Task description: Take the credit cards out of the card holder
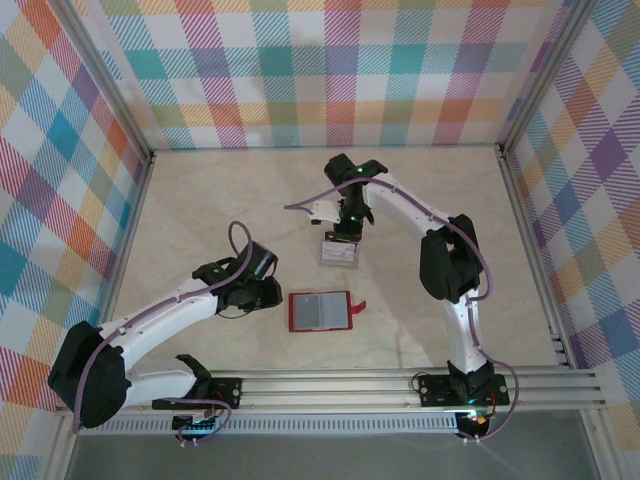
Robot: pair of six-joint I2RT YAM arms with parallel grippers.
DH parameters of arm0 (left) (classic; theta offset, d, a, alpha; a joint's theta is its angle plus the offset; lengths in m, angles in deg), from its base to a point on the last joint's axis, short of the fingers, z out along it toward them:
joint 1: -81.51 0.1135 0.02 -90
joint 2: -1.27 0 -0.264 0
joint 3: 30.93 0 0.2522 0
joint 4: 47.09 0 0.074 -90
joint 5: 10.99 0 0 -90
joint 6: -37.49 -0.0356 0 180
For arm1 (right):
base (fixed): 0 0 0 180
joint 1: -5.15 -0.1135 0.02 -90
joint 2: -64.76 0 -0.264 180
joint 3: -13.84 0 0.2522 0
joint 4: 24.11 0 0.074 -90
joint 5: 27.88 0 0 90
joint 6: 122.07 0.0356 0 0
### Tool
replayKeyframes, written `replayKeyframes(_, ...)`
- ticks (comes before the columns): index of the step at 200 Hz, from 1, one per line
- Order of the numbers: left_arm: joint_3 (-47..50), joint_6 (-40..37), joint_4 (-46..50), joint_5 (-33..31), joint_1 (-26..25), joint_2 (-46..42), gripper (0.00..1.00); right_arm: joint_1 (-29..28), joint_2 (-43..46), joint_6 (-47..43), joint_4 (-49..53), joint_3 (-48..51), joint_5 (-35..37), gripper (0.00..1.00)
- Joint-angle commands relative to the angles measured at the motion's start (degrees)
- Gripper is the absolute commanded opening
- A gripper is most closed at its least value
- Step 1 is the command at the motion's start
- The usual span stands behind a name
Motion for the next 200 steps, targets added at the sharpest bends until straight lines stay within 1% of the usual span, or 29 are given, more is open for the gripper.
replayKeyframes(1,1.06,1.04,1.53,-0.71,0.64,-1.63,0.27,-0.28,-0.90,0.76,-1.13,-1.89,-0.37,0.20)
replayKeyframes(16,1.22,1.15,1.64,-0.59,0.63,-1.76,0.27,-0.26,-0.63,1.30,-3.15,-1.49,1.01,0.24)
replayKeyframes(82,1.79,1.26,1.08,0.06,0.80,-1.76,0.27,-0.30,0.62,1.93,-6.74,0.28,3.86,0.25)
replayKeyframes(96,1.77,1.30,0.63,0.48,0.80,-1.38,0.28,-0.28,1.11,3.16,-6.90,0.37,3.70,0.26)
replayKeyframes(109,1.59,1.28,0.01,1.02,0.81,-0.91,0.27,-0.35,2.07,6.07,-8.14,0.65,3.52,0.27)
replayKeyframes(129,1.53,1.30,-0.92,1.92,0.80,0.22,0.24,-0.37,5.50,14.35,-12.21,3.55,2.90,0.28)
replayKeyframes(157,1.65,1.32,-3.38,3.87,0.80,2.90,0.17,-0.41,12.64,28.89,-19.30,12.62,-2.32,0.30)
replayKeyframes(172,1.57,1.39,-5.15,5.29,0.80,4.84,0.13,-0.46,16.45,38.69,-23.82,18.01,-4.81,0.26)
replayKeyframes(180,1.65,1.48,-6.35,6.09,0.80,5.72,0.12,-0.50,18.54,42.81,-25.76,21.07,-7.26,0.24)
replayKeyframes(189,1.65,1.50,-7.88,7.16,0.82,6.73,0.12,-0.63,20.83,50.33,-28.17,24.52,-8.07,0.23)
replayKeyframes(200,1.66,1.30,-9.42,8.61,0.87,7.88,0.11,-0.68,23.11,56.45,-30.36,28.32,-10.78,0.20)
